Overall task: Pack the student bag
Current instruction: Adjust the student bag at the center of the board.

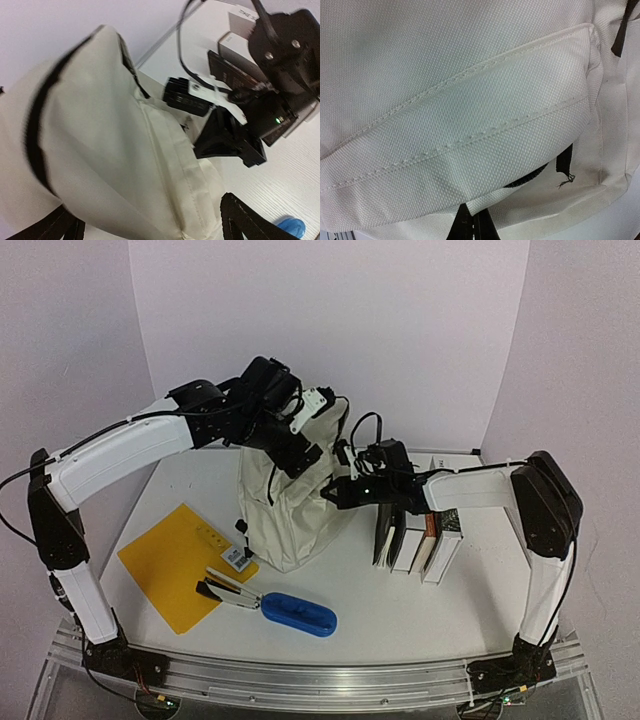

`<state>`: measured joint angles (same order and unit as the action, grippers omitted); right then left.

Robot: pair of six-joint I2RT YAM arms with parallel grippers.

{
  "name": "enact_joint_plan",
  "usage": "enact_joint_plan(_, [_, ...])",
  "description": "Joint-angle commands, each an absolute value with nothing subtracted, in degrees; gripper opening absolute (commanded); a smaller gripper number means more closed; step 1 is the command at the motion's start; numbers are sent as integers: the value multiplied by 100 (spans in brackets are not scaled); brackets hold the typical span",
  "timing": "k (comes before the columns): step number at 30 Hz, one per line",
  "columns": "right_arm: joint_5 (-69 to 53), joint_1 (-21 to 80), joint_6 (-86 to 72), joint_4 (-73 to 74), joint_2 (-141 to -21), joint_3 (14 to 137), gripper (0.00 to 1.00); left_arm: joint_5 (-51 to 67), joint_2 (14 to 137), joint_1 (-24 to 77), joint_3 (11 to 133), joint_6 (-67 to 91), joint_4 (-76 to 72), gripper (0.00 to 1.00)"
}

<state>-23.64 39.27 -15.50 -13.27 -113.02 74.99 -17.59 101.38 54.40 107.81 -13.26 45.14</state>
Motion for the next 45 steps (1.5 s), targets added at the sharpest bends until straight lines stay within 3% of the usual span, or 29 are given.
enact_joint_plan(1, [-2479, 3944, -1590, -1451, -10995, 7393, 0, -2909, 10326, 5405, 11265, -1713, 4105, 95])
enact_joint_plan(7, [-2487, 3945, -1600, -1463, -10913, 7326, 0, -3454, 10702, 5284, 11630, -1924, 3824, 98])
enact_joint_plan(9, [-2480, 3946, -1600, -1464, -10888, 7304, 0, -3337, 10780, 5215, 11730, -1891, 3822, 94])
enact_joint_plan(18, [-2117, 3894, -1796, -1488, -10679, 7093, 0, -3309, 10659, 5167, 11583, -1866, 3440, 25])
enact_joint_plan(23, [-1647, 3742, -2228, -1512, -10313, 6793, 0, -3344, 10616, 5002, 11565, -1528, 3534, 1])
enact_joint_plan(26, [-1631, 3653, -2560, -1512, -10165, 6639, 3, -3021, 10510, 4880, 11492, -1207, 3546, 0])
enact_joint_plan(33, [-1813, 3666, -3927, -1510, -9867, 6558, 41, -1737, 10290, 4869, 11190, -563, 3399, 0])
enact_joint_plan(36, [-1623, 3728, -4477, -1462, -9716, 6513, 49, -1513, 10175, 4869, 10941, -461, 3258, 0])
enact_joint_plan(39, [-1077, 3913, -4639, -1037, -9690, 6685, 53, -1407, 10103, 4868, 10793, -432, 3203, 0])
enact_joint_plan(45, [-554, 4122, -4932, -581, -9810, 6902, 50, -1290, 10017, 4870, 10679, -387, 3166, 0])
